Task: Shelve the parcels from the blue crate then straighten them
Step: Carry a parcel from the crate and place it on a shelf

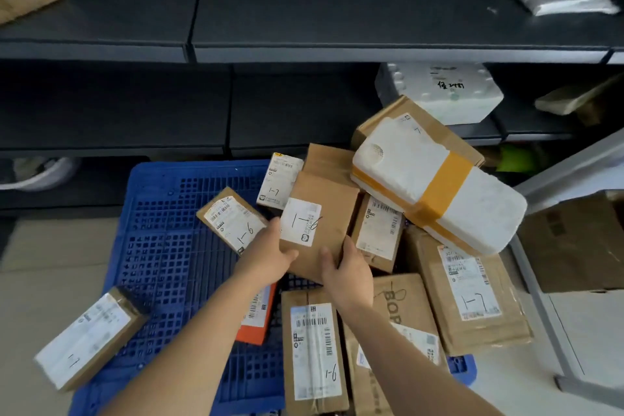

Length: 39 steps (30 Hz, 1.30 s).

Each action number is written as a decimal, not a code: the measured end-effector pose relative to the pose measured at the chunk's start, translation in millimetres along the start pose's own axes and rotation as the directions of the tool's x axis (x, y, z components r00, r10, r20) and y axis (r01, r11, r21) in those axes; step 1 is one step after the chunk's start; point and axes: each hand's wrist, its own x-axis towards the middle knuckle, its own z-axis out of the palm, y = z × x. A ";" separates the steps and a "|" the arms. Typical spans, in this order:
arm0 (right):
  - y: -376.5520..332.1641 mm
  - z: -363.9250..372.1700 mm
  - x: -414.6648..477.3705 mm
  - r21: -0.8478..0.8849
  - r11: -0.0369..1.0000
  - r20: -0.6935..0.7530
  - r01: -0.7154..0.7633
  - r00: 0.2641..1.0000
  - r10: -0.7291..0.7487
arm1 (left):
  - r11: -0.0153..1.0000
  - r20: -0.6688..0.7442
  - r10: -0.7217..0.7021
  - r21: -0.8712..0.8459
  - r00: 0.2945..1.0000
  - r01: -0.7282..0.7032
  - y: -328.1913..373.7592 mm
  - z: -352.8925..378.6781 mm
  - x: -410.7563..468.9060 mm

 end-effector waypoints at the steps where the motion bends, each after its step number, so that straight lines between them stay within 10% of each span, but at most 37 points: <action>1: -1.0 -2.2 -2.8 0.024 0.999 -0.011 0.025 1.000 -0.024 | 1.000 -0.031 -0.005 -0.025 1.000 0.004 0.7 -0.3 -7.1; 17: -89.4 -53.3 -77.3 0.205 0.799 0.046 0.565 0.810 -0.585 | 0.823 -0.537 -0.202 -0.546 0.819 -0.155 10.8 -38.5 -181.1; 39: -278.9 80.6 -433.5 0.618 0.380 0.346 0.688 0.196 -0.917 | 0.784 -0.795 -0.593 -0.606 0.127 -0.134 -188.1 -132.3 -540.4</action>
